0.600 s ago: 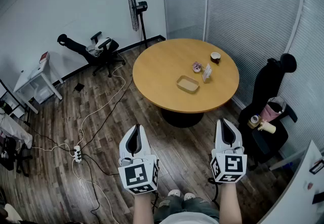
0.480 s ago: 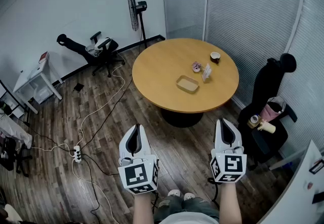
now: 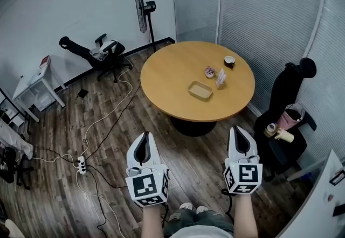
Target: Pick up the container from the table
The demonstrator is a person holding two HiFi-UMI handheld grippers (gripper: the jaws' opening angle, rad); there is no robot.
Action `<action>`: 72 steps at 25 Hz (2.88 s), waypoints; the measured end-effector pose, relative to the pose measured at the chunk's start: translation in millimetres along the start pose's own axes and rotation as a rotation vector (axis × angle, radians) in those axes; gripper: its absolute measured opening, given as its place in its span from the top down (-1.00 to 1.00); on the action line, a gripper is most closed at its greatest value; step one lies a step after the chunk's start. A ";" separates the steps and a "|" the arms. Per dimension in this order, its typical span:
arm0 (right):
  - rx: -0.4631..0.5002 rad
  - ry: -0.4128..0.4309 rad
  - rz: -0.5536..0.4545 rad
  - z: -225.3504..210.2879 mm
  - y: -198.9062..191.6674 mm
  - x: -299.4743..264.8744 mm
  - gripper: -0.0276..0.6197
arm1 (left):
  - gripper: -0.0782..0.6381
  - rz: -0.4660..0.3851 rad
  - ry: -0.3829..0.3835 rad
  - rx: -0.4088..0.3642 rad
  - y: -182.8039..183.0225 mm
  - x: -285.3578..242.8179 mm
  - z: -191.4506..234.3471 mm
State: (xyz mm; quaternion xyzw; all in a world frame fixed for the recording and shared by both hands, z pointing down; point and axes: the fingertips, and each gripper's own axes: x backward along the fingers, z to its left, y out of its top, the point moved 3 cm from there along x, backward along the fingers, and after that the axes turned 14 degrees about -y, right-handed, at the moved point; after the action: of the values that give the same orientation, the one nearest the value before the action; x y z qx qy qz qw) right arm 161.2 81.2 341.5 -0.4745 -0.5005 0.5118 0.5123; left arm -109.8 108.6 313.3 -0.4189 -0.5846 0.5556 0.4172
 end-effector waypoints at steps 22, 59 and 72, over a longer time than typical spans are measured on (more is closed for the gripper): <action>0.011 0.009 -0.001 45.1 -6.6 -30.7 -0.01 | 0.78 0.029 -0.036 0.009 -18.7 -27.6 46.6; 0.049 0.209 0.081 77.2 -44.3 -382.3 -0.10 | 0.78 0.072 0.114 0.013 -39.6 -322.0 146.7; 0.098 0.204 0.212 96.8 -101.1 -428.2 -0.10 | 0.78 0.152 0.051 0.033 -82.3 -383.2 172.5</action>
State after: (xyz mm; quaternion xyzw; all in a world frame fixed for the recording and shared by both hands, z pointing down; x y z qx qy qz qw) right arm 80.2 -351.8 435.6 -0.5486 -0.3675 0.5360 0.5259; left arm -161.1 -311.1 381.0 -0.4690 -0.5309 0.5844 0.3957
